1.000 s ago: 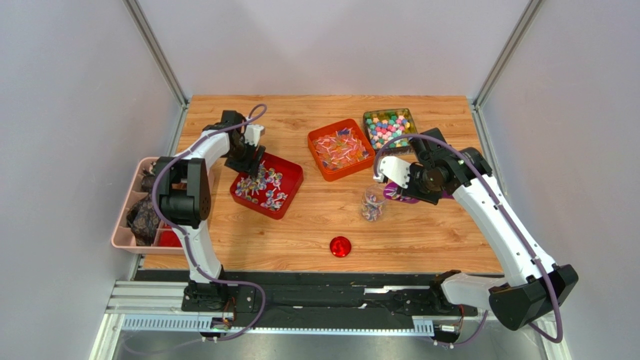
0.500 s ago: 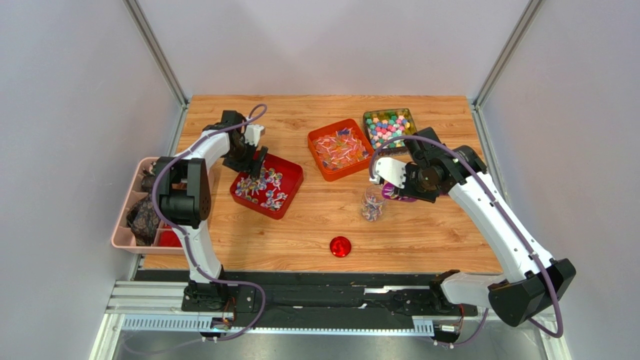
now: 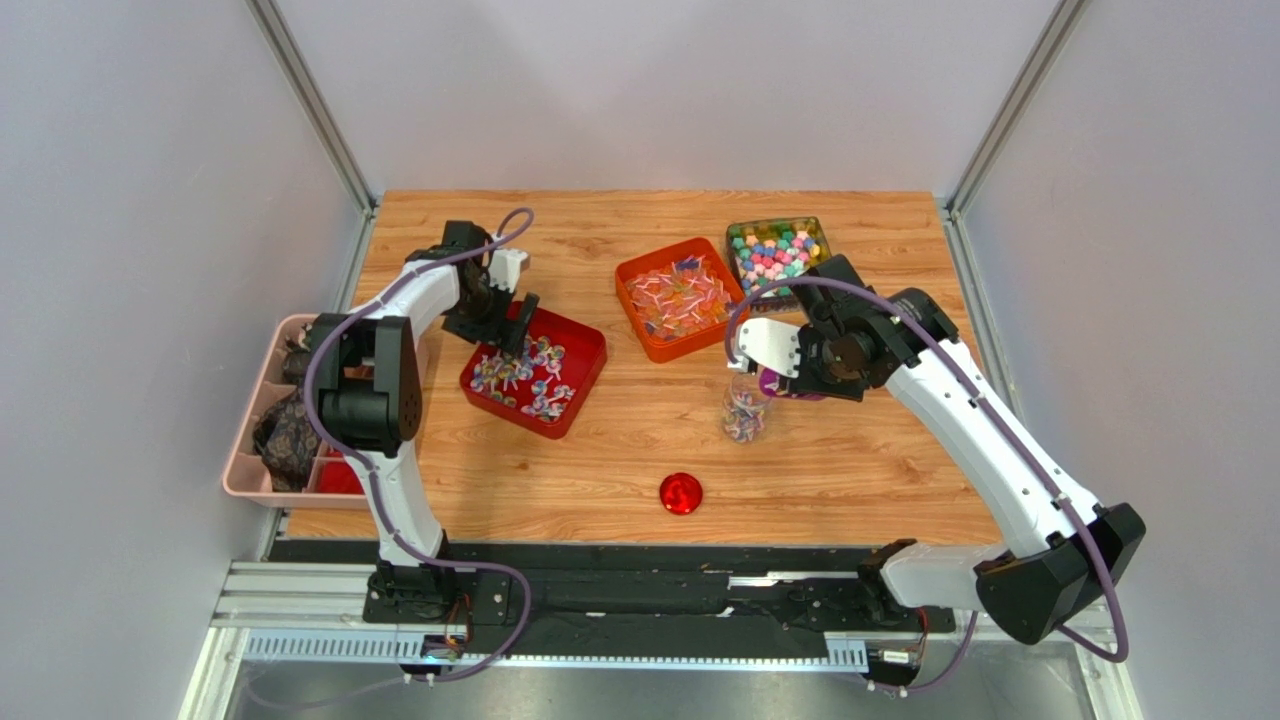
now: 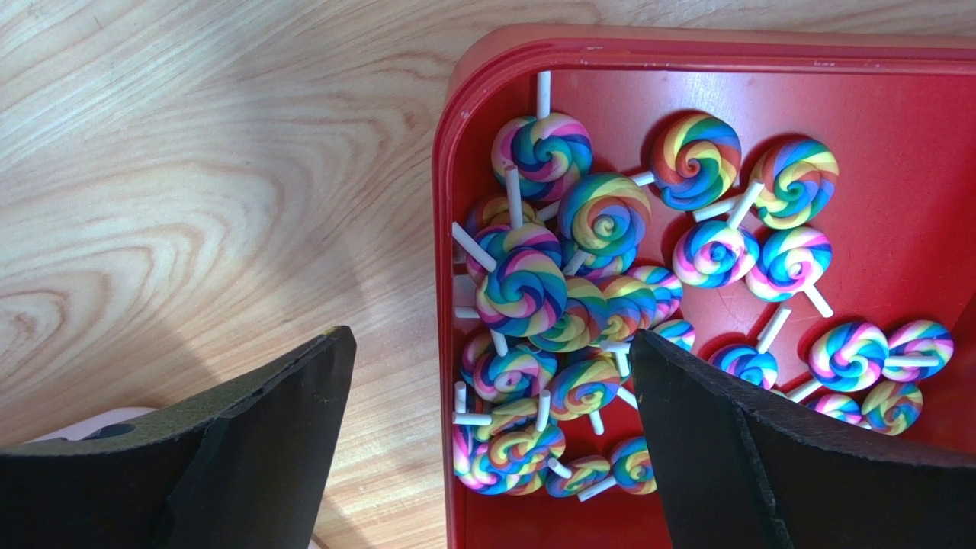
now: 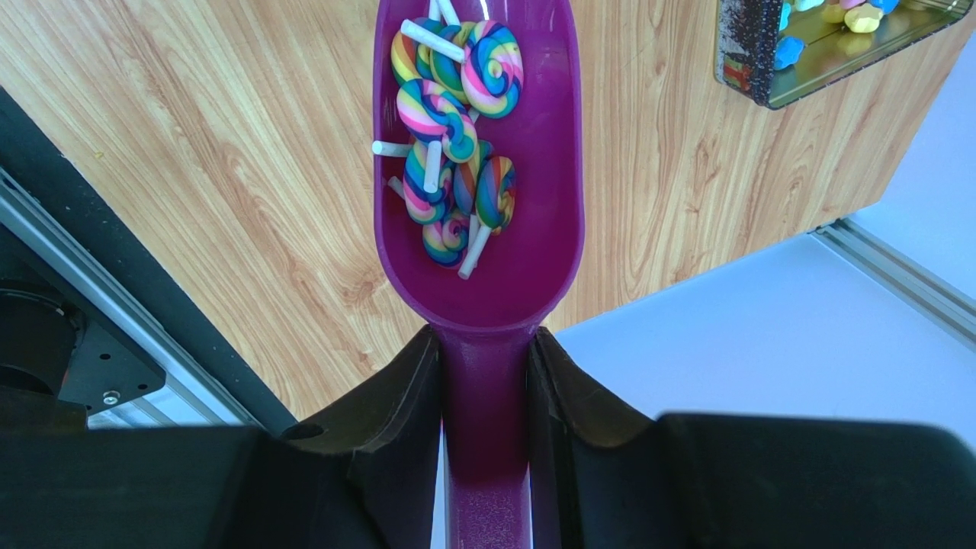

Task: Pack the candies
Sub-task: Place the fake candies in the packing bottle.

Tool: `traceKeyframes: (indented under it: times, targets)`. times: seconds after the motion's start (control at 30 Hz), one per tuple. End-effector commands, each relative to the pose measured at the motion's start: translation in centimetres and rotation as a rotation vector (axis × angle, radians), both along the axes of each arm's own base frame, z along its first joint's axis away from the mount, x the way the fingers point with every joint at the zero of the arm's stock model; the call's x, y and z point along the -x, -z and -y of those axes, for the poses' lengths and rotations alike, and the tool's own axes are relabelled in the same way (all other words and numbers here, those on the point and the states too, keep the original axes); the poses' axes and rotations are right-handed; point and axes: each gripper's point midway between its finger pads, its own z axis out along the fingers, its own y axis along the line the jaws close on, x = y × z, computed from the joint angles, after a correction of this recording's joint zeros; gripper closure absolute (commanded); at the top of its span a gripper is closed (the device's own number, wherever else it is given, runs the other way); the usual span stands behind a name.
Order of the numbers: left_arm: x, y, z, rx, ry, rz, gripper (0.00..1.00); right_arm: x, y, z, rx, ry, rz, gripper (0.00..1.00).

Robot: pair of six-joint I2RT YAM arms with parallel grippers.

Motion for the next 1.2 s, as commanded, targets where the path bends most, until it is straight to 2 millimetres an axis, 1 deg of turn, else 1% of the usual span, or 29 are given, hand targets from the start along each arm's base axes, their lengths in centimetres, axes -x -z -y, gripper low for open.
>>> traceKeyframes:
  times: [0.0, 0.23, 0.4, 0.83, 1.17]
  targets:
    - [-0.7, -2.4, 0.1, 0.012, -0.006, 0.071, 0.01, 3.0, -0.3, 2.4, 0.117, -0.013, -0.096, 1.00]
    - [-0.6, -2.3, 0.2, 0.016, -0.006, 0.069, 0.01, 3.4, -0.5, 2.8, 0.160, -0.021, -0.104, 1.00]
    - [-0.6, -2.2, 0.1, 0.012, -0.008, 0.066, 0.01, 3.9, -0.2, 2.8, 0.193, -0.040, -0.126, 1.00]
    - [-0.5, -2.2, 0.1, 0.014, -0.007, 0.064, 0.01, 4.6, -0.3, 3.2, 0.286, -0.064, -0.159, 1.00]
    - [-0.6, -2.1, 0.1, 0.010, -0.009, 0.064, 0.01, 4.5, -1.2, 3.5, 0.338, -0.081, -0.132, 1.00]
